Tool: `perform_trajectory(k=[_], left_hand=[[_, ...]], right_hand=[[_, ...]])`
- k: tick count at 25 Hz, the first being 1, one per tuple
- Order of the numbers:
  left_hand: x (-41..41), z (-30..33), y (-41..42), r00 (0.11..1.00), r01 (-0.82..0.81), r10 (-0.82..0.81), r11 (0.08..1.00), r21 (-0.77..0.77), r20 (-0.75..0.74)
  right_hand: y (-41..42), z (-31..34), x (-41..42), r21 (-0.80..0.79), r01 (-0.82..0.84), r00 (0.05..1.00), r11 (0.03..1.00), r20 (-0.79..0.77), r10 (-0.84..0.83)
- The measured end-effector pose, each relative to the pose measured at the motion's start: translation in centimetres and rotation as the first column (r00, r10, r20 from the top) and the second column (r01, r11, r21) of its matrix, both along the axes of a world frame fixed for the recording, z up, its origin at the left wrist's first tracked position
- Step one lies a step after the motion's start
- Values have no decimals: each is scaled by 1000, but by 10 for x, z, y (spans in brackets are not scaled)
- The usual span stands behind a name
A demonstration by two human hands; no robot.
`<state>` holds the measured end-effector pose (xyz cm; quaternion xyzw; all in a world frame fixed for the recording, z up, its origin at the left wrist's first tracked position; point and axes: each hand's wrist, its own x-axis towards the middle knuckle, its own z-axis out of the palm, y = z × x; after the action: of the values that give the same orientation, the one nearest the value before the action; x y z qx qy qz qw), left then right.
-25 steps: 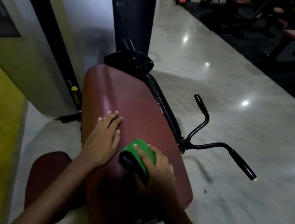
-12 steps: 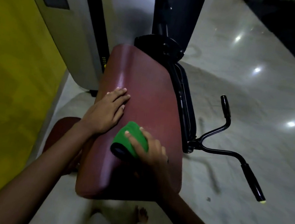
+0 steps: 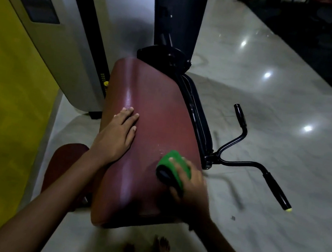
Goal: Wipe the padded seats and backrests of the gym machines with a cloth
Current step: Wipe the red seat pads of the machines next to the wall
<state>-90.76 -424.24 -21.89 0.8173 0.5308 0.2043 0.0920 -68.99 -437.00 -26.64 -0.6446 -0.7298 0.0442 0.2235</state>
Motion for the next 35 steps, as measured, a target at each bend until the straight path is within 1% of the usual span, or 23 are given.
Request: perform_trajectory(k=[2,3,4,5,7,9,10,11,12,13,14,15,17,19,20,21,24,26,28,30,31,32,35], left_hand=[[0,0,-1,1000,-5,5,1000,4,19],[1,1,-1,1000,-7,7,1000,4,29],[1,1,-2,999,-6,6,1000,4,37],[1,2,-3,999,-5,4,1000,7,42],[0,1,-3,999,-1,0,1000,17,47],[-1,-1,-3,999,2,-3,1000,19,46],[-2,-1,-2,999,0,-1,1000,21,49],[-2,-1,-3,998,-4,3,1000,19,55],[-2,-2,-5,998,-9,8,1000,17,63],[-2,-2,-8,997,-15,13,1000,17,73],[-1,-2,-11,996,-29,27,999,22,87],[-1,-2,-14,993,-55,51,998,36,104],[0,-1,-15,984,-118,110,992,50,137],[-1,-1,-13,978,-129,128,992,-9,162],[-3,-2,-13,977,-111,118,993,-47,176],[-4,-4,-15,976,-92,102,994,-61,190],[-5,-8,-19,974,-95,102,995,-42,202],[-2,-10,-19,970,-128,136,990,-50,203],[0,-9,-19,963,-145,158,987,-76,219],[0,-8,-21,961,-138,156,986,-92,227],[0,-7,-21,962,-136,153,987,-90,225],[0,-8,-21,963,-137,153,987,-89,221],[1,-8,-22,959,-154,168,985,-79,230]], right_hand=[[14,-10,22,-151,247,959,957,-105,-264],[17,-11,24,-224,327,927,918,-112,-358],[15,-8,17,-226,351,918,909,-108,-382],[10,-5,8,-170,313,935,935,-120,-335],[-12,-5,-6,-44,99,986,994,-133,-104],[-16,-12,7,-36,-1,989,999,-145,-4],[-7,-17,18,-63,58,983,996,-168,-68],[3,-20,29,-115,185,962,976,-180,-203],[13,-21,38,-206,309,921,928,-179,-347],[21,-19,41,-271,380,888,884,-161,-431],[25,-14,38,-264,373,891,890,-167,-423],[28,-5,28,-209,300,917,931,-207,-342],[28,21,-7,-10,-9,963,1000,-268,6],[27,38,-40,139,-302,948,943,-55,312],[31,40,-49,157,-378,926,912,43,376],[39,39,-49,125,-380,925,917,44,377],[67,32,-25,14,-162,975,987,-152,162],[73,29,-23,5,-52,984,999,-169,53],[66,30,-34,80,-142,982,987,-115,150],[58,18,-30,154,-291,957,944,36,289],[62,15,-22,150,-294,956,944,42,291],[72,12,-12,104,-236,971,966,-2,238],[97,5,10,-61,75,981,995,-177,-85]])
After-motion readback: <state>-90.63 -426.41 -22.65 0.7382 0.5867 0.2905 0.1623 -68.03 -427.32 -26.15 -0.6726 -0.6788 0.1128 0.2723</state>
